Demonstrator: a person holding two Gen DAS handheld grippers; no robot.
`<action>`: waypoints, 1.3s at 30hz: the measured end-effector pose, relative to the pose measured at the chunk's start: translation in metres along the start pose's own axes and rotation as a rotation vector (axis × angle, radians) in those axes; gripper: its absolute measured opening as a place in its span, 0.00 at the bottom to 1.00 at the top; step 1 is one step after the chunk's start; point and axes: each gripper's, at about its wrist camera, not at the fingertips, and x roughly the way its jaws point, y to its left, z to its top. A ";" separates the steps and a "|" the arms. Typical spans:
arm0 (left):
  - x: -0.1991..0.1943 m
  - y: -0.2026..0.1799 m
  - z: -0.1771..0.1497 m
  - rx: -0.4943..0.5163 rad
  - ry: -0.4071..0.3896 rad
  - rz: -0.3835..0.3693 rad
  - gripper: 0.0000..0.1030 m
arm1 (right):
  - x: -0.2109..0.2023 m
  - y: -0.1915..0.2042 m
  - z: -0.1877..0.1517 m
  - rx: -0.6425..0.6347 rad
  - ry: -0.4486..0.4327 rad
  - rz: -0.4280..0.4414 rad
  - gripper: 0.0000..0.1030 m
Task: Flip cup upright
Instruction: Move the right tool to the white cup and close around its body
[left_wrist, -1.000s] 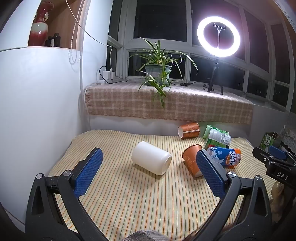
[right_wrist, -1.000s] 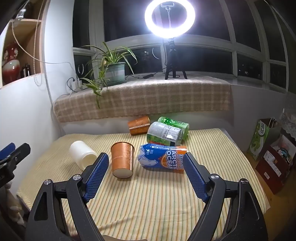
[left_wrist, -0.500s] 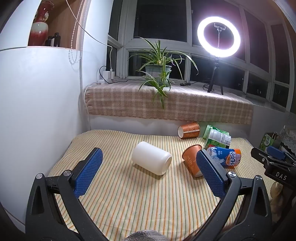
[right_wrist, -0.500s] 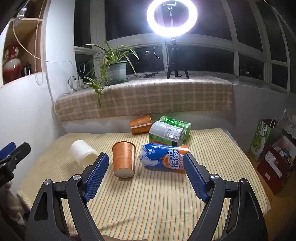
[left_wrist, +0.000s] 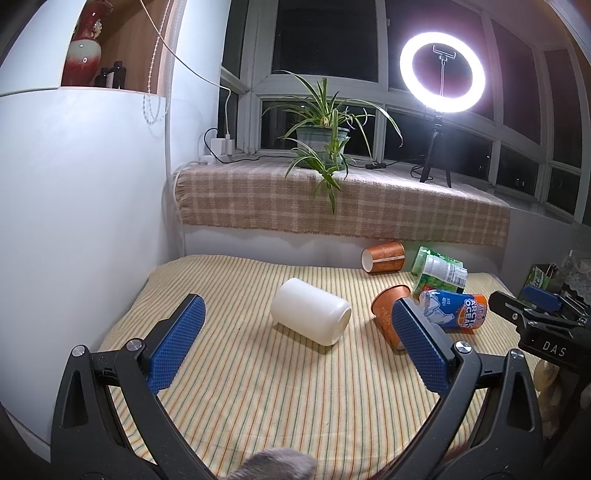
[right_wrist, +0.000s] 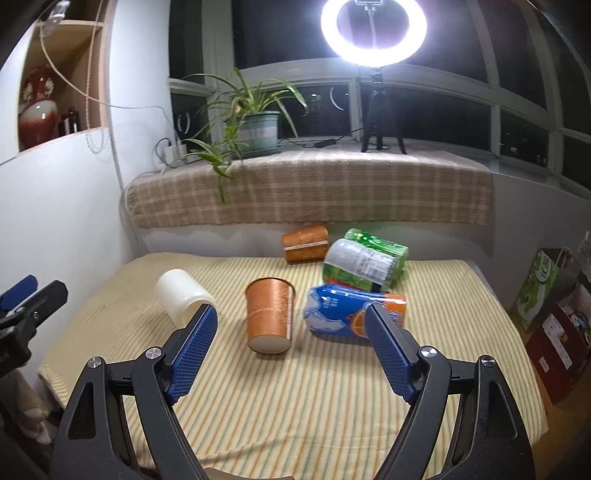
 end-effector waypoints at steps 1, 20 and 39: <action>0.000 0.002 -0.002 0.000 0.001 0.003 1.00 | 0.002 0.003 0.001 -0.010 0.004 0.008 0.80; -0.005 0.063 -0.039 -0.083 0.030 0.099 0.99 | 0.117 0.098 0.031 -0.403 0.317 0.296 0.80; -0.018 0.109 -0.059 -0.222 0.117 0.159 0.99 | 0.218 0.168 0.016 -0.670 0.650 0.318 0.80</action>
